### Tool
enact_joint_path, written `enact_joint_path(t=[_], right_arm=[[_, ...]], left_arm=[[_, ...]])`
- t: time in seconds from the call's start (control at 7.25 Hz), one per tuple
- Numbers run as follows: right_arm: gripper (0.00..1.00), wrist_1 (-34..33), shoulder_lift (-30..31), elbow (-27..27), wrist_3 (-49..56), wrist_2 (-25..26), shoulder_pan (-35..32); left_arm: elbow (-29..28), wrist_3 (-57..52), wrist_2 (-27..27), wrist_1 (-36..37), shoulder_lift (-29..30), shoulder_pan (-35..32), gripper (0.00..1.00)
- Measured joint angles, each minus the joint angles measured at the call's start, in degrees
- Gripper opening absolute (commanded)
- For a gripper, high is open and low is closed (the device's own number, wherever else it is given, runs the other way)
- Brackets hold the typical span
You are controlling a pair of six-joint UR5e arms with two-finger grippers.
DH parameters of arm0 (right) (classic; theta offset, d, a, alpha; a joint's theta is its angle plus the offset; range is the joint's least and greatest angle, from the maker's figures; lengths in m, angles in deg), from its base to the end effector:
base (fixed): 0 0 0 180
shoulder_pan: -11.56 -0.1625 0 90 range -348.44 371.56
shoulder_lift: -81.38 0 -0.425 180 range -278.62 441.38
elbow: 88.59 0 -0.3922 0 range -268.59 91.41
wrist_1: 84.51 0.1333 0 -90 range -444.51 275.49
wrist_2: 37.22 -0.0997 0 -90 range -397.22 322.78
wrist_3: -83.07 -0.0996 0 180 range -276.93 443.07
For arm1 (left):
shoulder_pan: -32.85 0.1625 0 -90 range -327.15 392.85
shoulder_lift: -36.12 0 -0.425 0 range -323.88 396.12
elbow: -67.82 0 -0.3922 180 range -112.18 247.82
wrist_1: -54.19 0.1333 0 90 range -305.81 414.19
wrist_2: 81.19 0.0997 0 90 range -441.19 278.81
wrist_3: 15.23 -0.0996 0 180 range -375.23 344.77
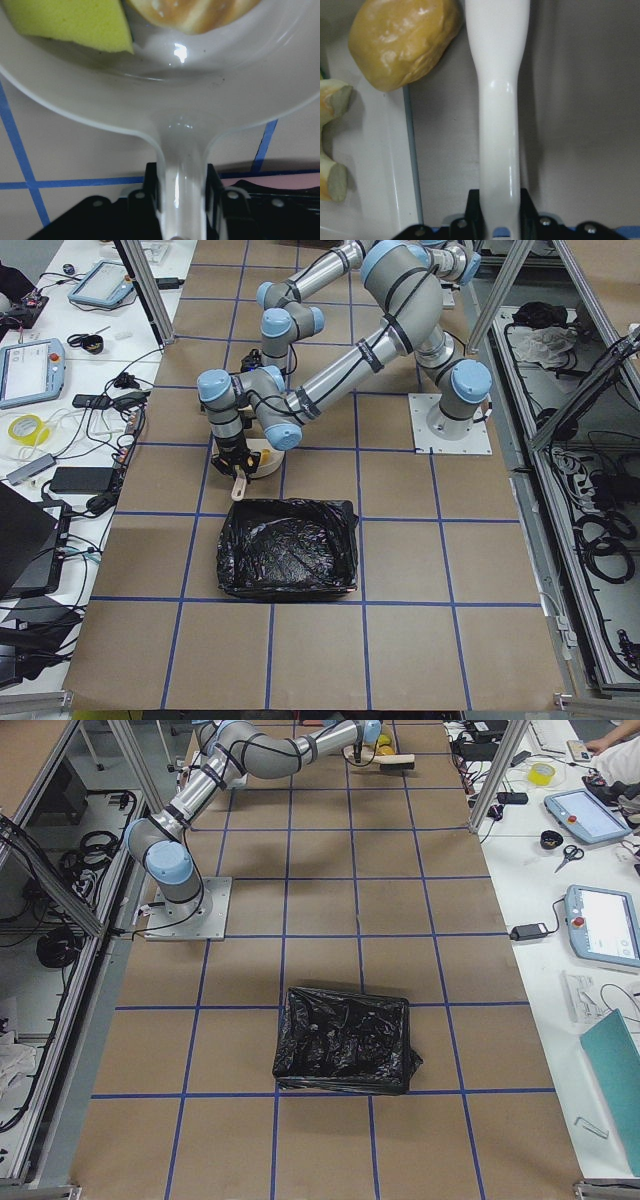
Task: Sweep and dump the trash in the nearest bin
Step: 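Keep brushing the debris deeper into the dustpan with the right gripper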
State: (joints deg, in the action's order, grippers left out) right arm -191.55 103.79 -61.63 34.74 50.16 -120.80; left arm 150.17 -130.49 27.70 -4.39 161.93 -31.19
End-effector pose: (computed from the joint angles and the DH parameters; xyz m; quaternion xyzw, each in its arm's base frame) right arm 0.7101 -0.5742 0.2178 0.0493 0.9926 -0.0603 0.0933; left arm 0.2153 -0.6730 0.2337 0.6896 0.7048 0.1454 0.0809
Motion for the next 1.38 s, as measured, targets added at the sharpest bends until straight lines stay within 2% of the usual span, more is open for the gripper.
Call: enact_joint_path(t=[0.69,1.38], right_arm=[[0.0,-0.01,-0.72,-0.85,2.84,0.07,-2.78],[0.0,0.47,0.61,-1.03,-1.05,-0.07,-7.7]], left_arm=[[0.0,0.03,0.08,0.05,-0.04,-0.03,0.0],[0.0,0.03,0.09,0.0,-0.12,-0.03,0.0]])
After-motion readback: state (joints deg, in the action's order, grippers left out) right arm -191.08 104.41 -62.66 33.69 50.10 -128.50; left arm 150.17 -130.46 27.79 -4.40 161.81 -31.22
